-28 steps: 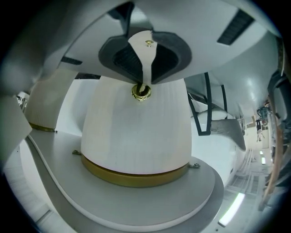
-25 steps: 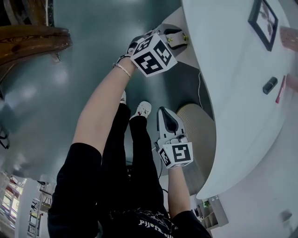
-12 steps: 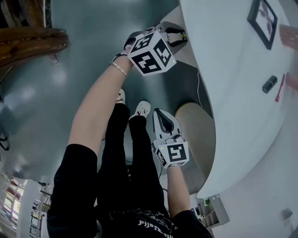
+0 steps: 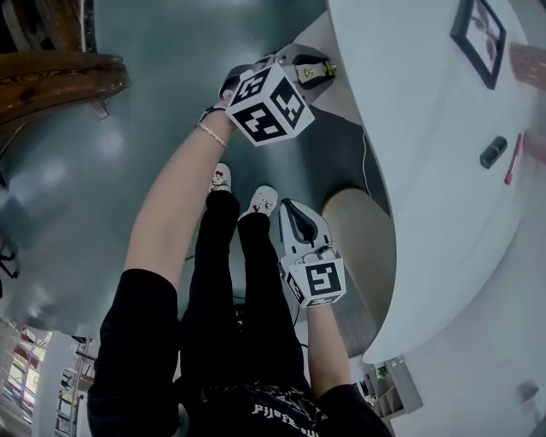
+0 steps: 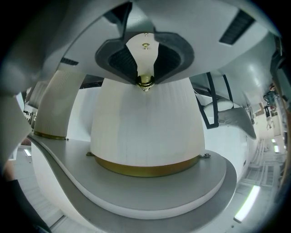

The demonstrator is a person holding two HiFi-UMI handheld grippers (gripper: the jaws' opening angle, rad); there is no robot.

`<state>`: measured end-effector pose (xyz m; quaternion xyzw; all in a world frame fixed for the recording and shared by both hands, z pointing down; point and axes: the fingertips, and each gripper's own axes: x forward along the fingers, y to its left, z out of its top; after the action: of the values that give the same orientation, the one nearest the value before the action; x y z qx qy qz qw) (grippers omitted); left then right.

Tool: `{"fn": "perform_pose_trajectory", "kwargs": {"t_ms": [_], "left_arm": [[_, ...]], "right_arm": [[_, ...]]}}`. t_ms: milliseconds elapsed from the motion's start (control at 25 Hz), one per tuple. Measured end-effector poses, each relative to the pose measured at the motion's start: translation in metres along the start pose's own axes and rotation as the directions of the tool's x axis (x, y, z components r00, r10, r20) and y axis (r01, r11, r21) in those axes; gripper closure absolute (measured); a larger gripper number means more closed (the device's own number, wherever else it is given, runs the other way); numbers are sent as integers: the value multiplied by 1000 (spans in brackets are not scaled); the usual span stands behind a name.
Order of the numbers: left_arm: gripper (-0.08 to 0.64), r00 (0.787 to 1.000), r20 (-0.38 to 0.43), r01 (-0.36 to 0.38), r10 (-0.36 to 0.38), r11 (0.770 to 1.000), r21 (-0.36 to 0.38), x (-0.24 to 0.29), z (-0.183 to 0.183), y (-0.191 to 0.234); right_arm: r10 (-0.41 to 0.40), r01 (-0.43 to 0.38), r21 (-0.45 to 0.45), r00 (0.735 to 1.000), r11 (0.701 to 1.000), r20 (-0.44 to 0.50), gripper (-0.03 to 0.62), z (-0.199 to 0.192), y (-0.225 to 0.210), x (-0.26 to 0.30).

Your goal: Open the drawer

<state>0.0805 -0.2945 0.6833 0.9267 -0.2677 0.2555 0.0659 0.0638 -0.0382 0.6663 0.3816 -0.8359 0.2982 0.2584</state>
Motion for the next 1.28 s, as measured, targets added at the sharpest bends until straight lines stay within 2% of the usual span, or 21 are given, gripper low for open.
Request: {"fn": "perform_pose_trajectory", "kwargs": {"t_ms": [320, 1000, 1200, 1280], "left_arm": [[434, 1000, -23, 5, -6, 999, -48, -17, -10, -1], [433, 993, -113, 15, -25, 996, -92, -48, -26, -4], [433, 993, -116, 8, -23, 992, -129, -54, -29, -5], [433, 994, -108, 7, -23, 989, -149, -57, -30, -5]], "right_arm": [[1, -1, -1, 1000, 1000, 11, 565, 7, 12, -3], [-13, 12, 2, 1000, 1000, 28, 565, 25, 24, -25], [-15, 14, 20, 999, 1000, 39, 565, 29, 27, -29], [-18, 15, 66, 998, 998, 53, 565, 31, 28, -31]]}}
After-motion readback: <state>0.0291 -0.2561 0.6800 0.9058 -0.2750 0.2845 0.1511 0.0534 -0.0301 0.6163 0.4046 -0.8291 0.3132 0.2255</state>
